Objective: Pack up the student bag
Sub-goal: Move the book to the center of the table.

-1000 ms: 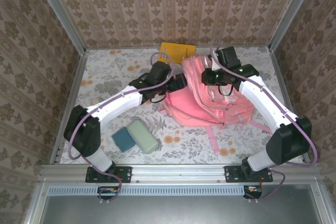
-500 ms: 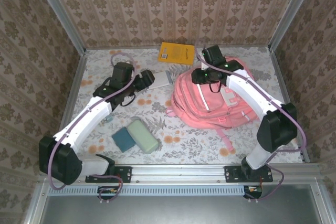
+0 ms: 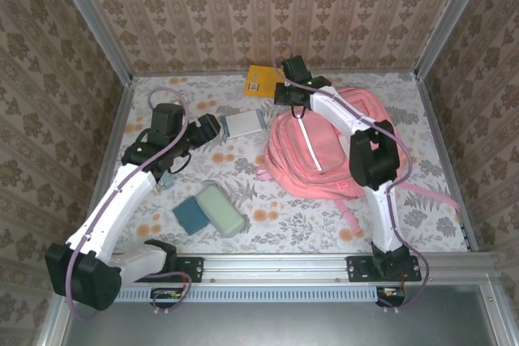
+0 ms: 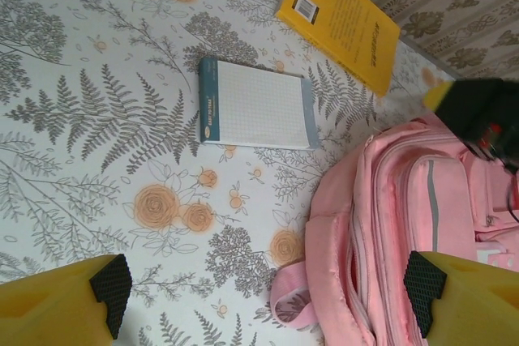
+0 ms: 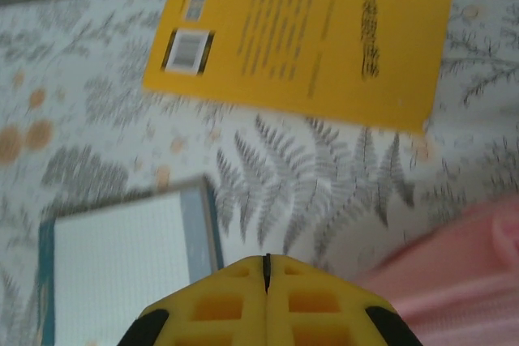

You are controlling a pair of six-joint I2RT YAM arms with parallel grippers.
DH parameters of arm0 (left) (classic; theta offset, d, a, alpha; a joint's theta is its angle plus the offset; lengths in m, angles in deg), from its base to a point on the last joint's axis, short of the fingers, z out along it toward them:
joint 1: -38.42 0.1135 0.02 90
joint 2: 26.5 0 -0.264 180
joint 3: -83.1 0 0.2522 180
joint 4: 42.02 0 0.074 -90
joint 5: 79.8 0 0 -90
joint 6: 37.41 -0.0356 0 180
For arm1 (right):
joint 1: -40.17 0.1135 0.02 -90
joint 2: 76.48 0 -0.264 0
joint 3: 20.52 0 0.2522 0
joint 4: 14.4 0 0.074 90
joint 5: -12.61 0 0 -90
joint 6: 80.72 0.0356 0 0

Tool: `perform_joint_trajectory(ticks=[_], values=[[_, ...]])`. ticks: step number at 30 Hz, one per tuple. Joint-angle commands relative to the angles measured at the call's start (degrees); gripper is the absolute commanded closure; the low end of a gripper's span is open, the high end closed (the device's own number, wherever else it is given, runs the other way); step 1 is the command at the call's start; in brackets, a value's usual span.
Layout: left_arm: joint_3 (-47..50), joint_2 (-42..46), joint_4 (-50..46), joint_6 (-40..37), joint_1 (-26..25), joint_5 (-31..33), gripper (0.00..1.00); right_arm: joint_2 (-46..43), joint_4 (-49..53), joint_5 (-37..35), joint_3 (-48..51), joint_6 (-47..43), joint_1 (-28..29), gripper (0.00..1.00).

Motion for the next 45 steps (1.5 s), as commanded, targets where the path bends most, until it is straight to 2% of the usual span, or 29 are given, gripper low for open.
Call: perform_joint_trajectory(ticks=[1,7,12,16,27,30,36,45], values=[[-0.9,2.6,-4.1,-1.5,0.8,0.7,0.09,6.1,0.2,-5.6,-7.4,5.4,-0.9,1.0],[-0.4,7.2,-7.2,-0.3,1.0,2.3,0.1,16.8,-0.5,-8.3,-19.7,8.8,-2.5,1.0],[0.2,10.5,-9.1,1.2,1.1,3.8,0.1,24.8,-2.2,-5.6,-28.2,14.3,-4.3,1.0],[0.8,12.4,-10.3,2.4,1.1,4.9,0.1,29.7,1.8,-3.7,-34.9,15.3,-4.6,1.0],[3.7,13.0,-7.5,4.3,1.3,5.7,0.1,29.3,14.3,6.9,-30.3,17.5,-4.4,1.0],[4.1,12.1,-6.6,4.2,1.3,5.2,0.1,27.0,15.4,9.1,-26.1,17.4,-3.3,1.0],[4.6,11.7,-5.4,3.9,1.5,4.1,0.1,23.6,18.0,12.8,-20.0,14.7,1.7,1.0],[5.9,12.7,-5.2,3.6,2.4,2.4,0.1,20.3,16.3,16.7,-11.8,16.3,11.0,1.0]])
